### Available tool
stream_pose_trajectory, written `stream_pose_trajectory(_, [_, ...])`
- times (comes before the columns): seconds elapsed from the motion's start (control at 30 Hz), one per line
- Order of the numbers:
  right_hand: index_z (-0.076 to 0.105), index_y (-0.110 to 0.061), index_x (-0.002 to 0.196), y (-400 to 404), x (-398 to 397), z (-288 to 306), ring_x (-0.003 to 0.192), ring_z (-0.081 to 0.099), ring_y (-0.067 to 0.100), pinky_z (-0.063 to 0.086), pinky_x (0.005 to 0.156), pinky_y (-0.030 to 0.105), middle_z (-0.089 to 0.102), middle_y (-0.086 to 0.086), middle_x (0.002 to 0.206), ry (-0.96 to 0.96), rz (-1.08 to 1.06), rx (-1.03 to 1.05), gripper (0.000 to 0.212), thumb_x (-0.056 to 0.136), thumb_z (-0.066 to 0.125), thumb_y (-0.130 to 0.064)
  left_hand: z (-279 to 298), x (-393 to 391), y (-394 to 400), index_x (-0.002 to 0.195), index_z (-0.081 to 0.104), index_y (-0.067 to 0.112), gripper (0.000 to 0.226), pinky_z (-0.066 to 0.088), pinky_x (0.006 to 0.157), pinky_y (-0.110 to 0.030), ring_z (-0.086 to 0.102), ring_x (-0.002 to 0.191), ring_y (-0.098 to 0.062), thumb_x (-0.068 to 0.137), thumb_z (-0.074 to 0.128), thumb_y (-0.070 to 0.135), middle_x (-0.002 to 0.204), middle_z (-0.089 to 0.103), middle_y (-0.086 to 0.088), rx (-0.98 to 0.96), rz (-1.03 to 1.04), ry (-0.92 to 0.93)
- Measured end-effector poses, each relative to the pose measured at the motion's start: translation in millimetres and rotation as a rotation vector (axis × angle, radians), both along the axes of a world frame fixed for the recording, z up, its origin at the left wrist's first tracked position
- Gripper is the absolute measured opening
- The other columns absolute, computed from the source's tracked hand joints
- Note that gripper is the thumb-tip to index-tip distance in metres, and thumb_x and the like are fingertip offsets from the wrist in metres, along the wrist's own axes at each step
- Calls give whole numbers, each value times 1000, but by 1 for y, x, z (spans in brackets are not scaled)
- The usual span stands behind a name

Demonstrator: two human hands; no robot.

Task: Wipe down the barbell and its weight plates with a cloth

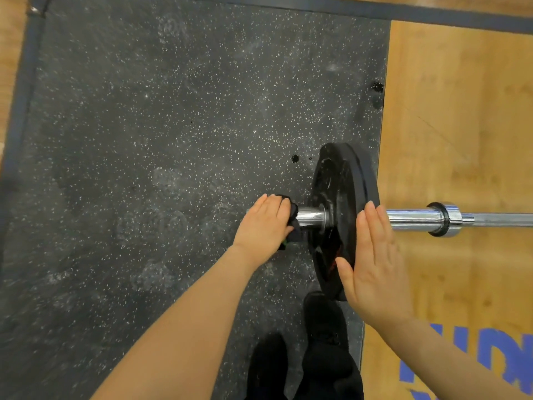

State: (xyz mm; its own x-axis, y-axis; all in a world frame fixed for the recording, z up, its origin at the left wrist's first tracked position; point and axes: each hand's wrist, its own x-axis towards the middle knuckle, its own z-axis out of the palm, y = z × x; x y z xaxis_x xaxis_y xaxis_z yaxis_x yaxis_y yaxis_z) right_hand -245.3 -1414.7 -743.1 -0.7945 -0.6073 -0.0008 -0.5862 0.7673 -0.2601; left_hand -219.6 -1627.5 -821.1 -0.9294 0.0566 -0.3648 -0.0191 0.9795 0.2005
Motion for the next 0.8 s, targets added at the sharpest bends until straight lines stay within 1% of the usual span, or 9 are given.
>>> stream_pose_trajectory(0.07, [17, 3, 149, 5, 13, 6, 149, 8, 30, 16, 120, 45, 10, 16, 159, -12, 10, 64, 68, 102, 22, -47, 3, 15, -13, 148, 24, 4, 62, 5, 120, -34, 29, 140, -24, 100, 44, 37, 149, 35, -11, -14, 16, -23])
stream_pose_trajectory(0.17, [19, 1, 149, 11, 27, 17, 148, 12, 30, 11, 120, 49, 16, 16, 159, -37, -6, 112, 69, 102, 17, -49, 6, 29, -18, 151, 18, 5, 61, 2, 120, -34, 22, 144, -26, 102, 40, 35, 153, 28, -12, -24, -16, -63])
stream_pose_trajectory(0.23, [20, 0, 149, 8, 24, 27, 148, 13, 28, 7, 121, 48, 15, 14, 160, -43, -42, 63, 66, 102, 20, -46, 5, 36, -13, 152, 16, 6, 61, 0, 120, -35, 18, 146, -26, 103, 38, 34, 156, 24, -12, -24, -1, -52])
stream_pose_trajectory(0.3, [21, 1, 150, -1, 9, 33, 149, 10, 28, 5, 121, 45, 13, 13, 160, -37, -87, 1, 65, 100, 28, -40, 5, 42, -6, 153, 14, 7, 60, -1, 120, -35, 14, 147, -27, 103, 36, 32, 158, 21, -12, -17, 50, -50])
stream_pose_trajectory(0.43, [24, 3, 149, -19, -16, 35, 149, 7, 28, 9, 121, 46, 14, 15, 159, -65, -108, -41, 64, 99, 30, -36, 4, 53, 11, 154, 10, 8, 60, 0, 121, -36, 12, 148, -27, 104, 34, 31, 159, 20, -11, -18, 151, -68])
stream_pose_trajectory(0.57, [27, 5, 148, -15, -5, 22, 149, 10, 29, 18, 119, 50, 19, 17, 159, -136, -83, -7, 64, 100, 30, -37, 6, 56, 25, 154, 8, 8, 63, 2, 120, -36, 16, 147, -27, 103, 36, 34, 157, 24, -10, -25, 198, -60])
stream_pose_trajectory(0.67, [27, 4, 149, -5, 13, 15, 149, 9, 27, 14, 121, 45, 20, 16, 159, -101, -86, -4, 63, 100, 31, -37, 6, 57, 37, 154, 6, 8, 64, 2, 120, -36, 16, 147, -26, 103, 35, 34, 157, 24, -9, -16, 184, -59])
stream_pose_trajectory(0.73, [25, 2, 149, 3, 25, 11, 150, 8, 25, 11, 122, 41, 18, 15, 160, -74, -72, 2, 63, 100, 31, -37, 5, 55, 49, 154, 3, 8, 65, 4, 121, -36, 16, 147, -25, 103, 35, 34, 157, 23, -10, 13, 138, -53])
stream_pose_trajectory(0.8, [23, 1, 150, 12, 39, 6, 150, 8, 25, 12, 121, 40, 17, 14, 160, -57, -74, 2, 64, 100, 31, -38, 3, 53, 63, 154, 2, 8, 66, 3, 121, -36, 16, 147, -25, 103, 34, 35, 157, 23, -10, 54, 85, -39])
